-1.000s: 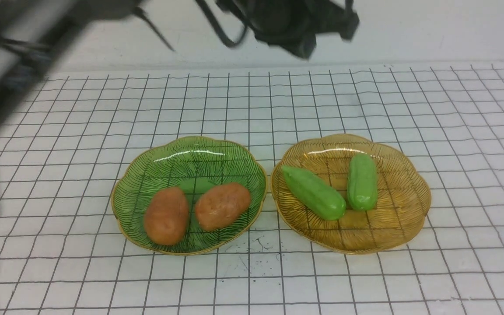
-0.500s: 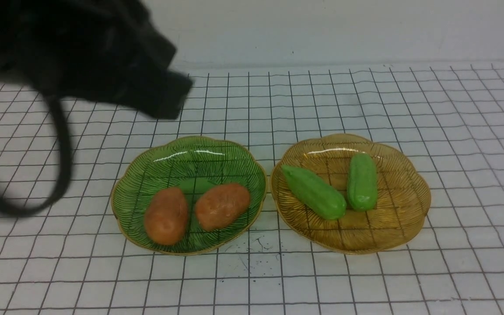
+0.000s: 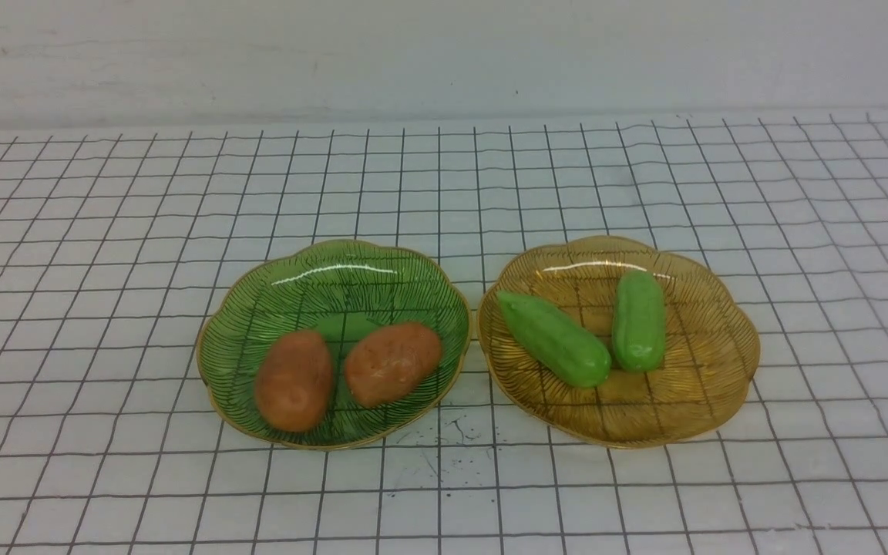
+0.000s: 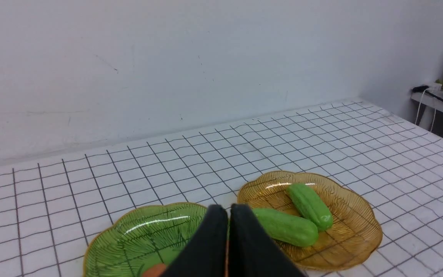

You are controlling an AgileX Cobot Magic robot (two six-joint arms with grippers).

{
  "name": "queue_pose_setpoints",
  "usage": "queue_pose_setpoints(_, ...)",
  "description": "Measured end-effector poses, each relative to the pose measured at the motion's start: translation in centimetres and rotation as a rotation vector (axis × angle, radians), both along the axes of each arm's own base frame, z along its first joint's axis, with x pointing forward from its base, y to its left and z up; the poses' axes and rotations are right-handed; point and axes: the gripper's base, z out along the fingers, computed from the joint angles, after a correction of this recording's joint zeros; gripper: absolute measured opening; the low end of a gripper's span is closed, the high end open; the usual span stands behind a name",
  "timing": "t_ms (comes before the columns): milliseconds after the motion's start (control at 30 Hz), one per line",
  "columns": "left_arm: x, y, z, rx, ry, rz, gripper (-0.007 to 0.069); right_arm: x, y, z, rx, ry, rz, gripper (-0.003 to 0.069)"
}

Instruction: Put different types of vegetables on the plate.

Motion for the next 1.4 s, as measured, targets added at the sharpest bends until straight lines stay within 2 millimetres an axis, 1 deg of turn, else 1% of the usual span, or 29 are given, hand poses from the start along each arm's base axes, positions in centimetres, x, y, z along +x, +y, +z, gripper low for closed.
queue_pose_setpoints(100,0.1,-0.1,-0.4,0.051,-0.014,-0.007,-0.0008,0.0,0.0,0.0,0.0,0.0,0.0,0.0015)
queue_pose_setpoints(233,0.1,-0.1,-0.4,0.07,-0.02,-0.008,-0.0008,0.0,0.0,0.0,0.0,0.0,0.0,0.0015)
queue_pose_setpoints(1033,0.1,-0.1,-0.5,0.08,-0.018,-0.003,-0.0008,0.0,0.0,0.0,0.0,0.0,0.0,0.0014)
queue_pose_setpoints(1233,-0.2,-0.6,-0.6,0.043,0.015,-0.059,-0.0008,0.0,0.0,0.0,0.001,0.0,0.0,0.0014)
queue_pose_setpoints(1333,-0.3,-0.6,-0.8,0.06,0.025,-0.059,-0.0008,0.0,0.0,0.0,0.001,0.0,0.0,0.0014)
queue_pose_setpoints(1400,-0.3,-0.6,-1.2,0.102,0.016,-0.022,-0.0008,0.0,0.0,0.0,0.001,-0.001,0.0,0.0014)
